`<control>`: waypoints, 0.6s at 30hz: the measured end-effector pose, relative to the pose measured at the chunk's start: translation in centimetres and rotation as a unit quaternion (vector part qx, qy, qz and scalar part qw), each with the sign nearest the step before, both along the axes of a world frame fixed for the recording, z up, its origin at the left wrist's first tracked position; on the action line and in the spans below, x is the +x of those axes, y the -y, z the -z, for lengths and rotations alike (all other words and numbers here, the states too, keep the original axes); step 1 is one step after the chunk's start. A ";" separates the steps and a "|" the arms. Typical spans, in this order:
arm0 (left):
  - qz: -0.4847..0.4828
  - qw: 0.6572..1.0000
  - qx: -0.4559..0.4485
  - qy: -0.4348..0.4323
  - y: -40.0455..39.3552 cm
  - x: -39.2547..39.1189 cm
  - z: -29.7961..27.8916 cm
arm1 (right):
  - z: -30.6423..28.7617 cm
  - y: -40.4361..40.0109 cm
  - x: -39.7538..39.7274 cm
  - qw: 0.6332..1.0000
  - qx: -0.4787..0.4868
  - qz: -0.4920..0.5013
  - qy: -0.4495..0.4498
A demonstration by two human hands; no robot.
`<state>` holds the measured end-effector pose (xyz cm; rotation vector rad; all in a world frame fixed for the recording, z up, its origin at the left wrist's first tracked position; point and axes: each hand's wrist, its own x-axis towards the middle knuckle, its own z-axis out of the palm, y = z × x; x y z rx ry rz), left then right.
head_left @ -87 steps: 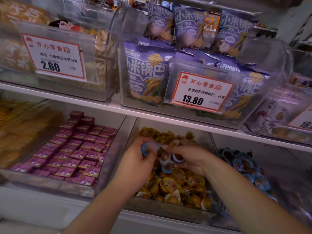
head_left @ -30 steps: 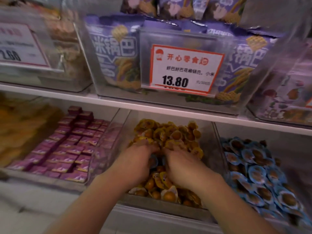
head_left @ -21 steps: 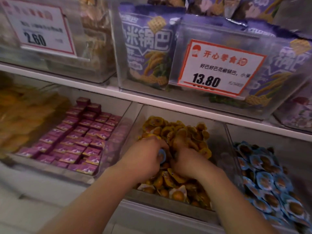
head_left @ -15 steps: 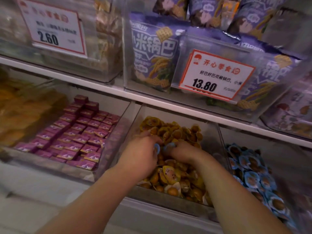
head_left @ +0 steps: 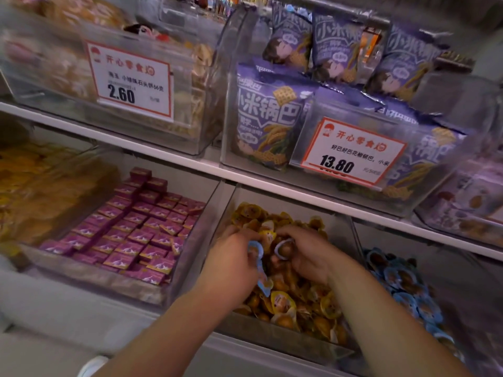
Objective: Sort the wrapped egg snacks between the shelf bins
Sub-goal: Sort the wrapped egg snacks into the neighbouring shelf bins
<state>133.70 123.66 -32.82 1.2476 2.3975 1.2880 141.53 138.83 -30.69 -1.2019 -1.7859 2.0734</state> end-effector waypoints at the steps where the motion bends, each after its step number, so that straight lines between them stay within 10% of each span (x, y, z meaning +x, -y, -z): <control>1: -0.003 1.000 0.011 0.008 0.0 0.0 -0.1 | -0.1 0.0 0.5 1.000 0.021 -0.015 -0.002; 11: 0.008 0.998 0.034 0.052 0.0 0.0 -0.6 | -1.1 -0.9 3.8 0.849 0.486 -0.116 0.172; 18: 0.030 0.980 0.138 0.142 0.6 -0.3 -1.8 | 1.1 4.0 2.9 0.774 0.549 -0.292 0.119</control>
